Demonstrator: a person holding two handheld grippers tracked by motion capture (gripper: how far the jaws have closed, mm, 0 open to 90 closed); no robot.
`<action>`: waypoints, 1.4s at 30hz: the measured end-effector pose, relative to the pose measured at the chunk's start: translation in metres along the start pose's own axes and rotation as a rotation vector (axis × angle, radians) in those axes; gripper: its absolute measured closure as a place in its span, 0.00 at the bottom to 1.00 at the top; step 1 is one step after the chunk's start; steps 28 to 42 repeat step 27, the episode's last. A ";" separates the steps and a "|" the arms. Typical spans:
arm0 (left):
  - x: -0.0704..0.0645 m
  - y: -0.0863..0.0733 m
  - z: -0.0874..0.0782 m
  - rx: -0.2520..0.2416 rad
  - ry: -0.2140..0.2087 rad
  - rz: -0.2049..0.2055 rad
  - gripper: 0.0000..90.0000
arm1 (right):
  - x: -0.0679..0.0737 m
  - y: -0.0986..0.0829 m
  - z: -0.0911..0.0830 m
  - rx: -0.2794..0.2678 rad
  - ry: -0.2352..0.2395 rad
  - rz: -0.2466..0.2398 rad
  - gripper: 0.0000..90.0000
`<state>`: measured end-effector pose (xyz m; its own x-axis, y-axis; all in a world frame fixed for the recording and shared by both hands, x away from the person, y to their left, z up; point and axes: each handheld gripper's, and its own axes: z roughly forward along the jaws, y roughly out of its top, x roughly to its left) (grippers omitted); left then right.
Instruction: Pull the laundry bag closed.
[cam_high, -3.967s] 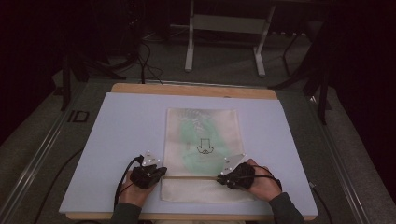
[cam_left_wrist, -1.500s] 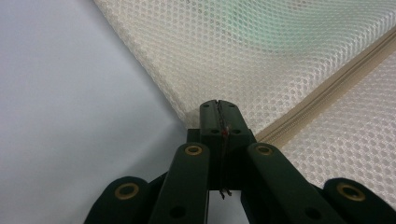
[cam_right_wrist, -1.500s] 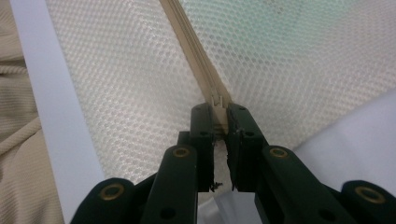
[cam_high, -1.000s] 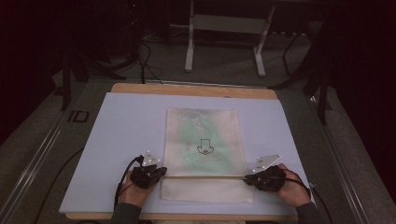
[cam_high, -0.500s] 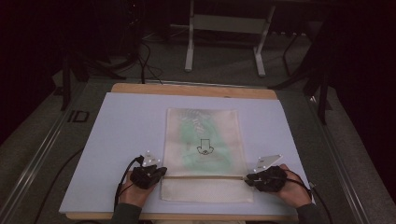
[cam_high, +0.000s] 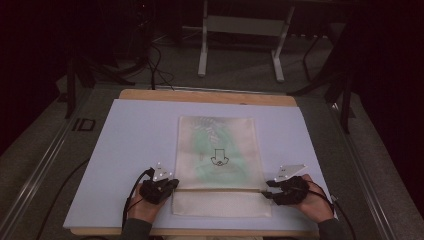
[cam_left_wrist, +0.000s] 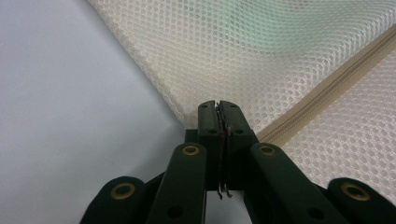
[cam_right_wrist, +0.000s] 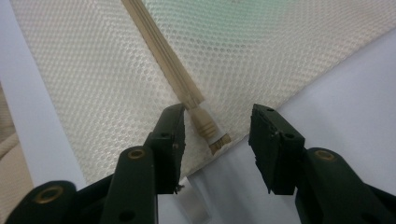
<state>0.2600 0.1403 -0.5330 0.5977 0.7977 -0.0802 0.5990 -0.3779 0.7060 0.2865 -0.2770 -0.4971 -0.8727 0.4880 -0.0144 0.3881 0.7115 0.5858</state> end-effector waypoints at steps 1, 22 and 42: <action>0.000 0.000 0.000 -0.003 -0.001 -0.002 0.97 | 0.000 0.000 0.000 -0.003 -0.002 0.005 0.61; 0.006 -0.001 -0.011 -0.041 0.052 0.002 0.94 | -0.018 -0.016 0.001 -0.055 -0.116 0.118 0.56; 0.013 -0.003 -0.014 -0.045 0.070 -0.026 0.91 | -0.019 -0.018 0.004 -0.047 -0.110 0.125 0.55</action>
